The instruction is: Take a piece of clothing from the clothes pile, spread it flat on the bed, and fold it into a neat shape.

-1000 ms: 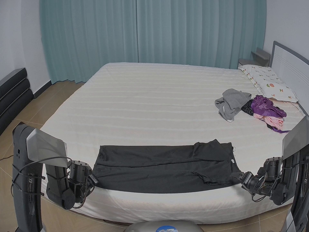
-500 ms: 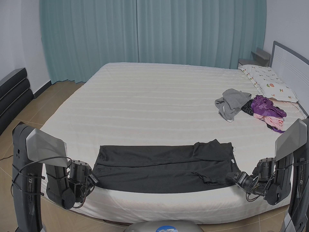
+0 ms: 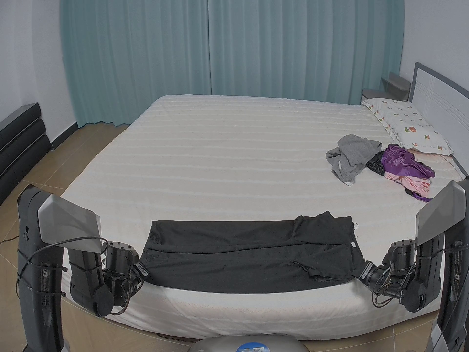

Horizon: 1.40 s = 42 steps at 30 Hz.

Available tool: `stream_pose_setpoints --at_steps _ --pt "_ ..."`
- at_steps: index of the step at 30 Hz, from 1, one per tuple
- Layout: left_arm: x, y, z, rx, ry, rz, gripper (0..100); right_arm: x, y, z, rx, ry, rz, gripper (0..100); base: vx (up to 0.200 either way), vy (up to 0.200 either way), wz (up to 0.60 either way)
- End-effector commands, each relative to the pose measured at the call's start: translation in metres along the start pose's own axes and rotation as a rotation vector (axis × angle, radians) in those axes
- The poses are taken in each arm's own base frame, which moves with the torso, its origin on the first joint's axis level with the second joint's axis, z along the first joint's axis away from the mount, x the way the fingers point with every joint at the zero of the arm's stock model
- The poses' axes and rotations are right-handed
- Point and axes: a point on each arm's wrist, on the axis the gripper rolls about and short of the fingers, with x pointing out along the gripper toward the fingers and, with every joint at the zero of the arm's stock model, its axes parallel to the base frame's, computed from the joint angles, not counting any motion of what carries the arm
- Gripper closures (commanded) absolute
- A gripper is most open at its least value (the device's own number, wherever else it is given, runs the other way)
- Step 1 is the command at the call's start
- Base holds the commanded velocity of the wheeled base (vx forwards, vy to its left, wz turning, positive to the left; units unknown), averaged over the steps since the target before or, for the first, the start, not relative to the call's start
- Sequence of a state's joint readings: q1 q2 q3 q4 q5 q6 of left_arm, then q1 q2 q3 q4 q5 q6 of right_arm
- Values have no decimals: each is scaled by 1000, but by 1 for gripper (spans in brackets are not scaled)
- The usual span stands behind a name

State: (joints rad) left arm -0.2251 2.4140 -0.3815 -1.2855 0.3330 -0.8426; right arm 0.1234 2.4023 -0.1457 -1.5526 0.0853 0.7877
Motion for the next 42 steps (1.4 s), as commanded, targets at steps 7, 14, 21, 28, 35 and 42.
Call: stream_pose_setpoints --at_steps 7,14,21,28,35,42 --pt "-12 -4 16 -21 -24 -38 100 -24 7 4 -3 -19 32 100 0 0 0" --pt "-18 6 9 -1 10 0 100 -27 2 -1 0 5 3 100 0 0 0" --pt "-22 14 5 7 70 -5 100 -29 -3 -9 -11 49 -27 100 0 0 0" --pt "-22 14 3 10 84 -14 0 -26 -6 -14 -35 77 -42 0 0 0 0" --pt "-26 15 7 -5 88 -26 0 -39 4 0 -27 10 24 0 0 0 0" --pt "-39 8 32 -56 40 -114 0 -53 7 26 -13 -122 63 0 0 0 0"
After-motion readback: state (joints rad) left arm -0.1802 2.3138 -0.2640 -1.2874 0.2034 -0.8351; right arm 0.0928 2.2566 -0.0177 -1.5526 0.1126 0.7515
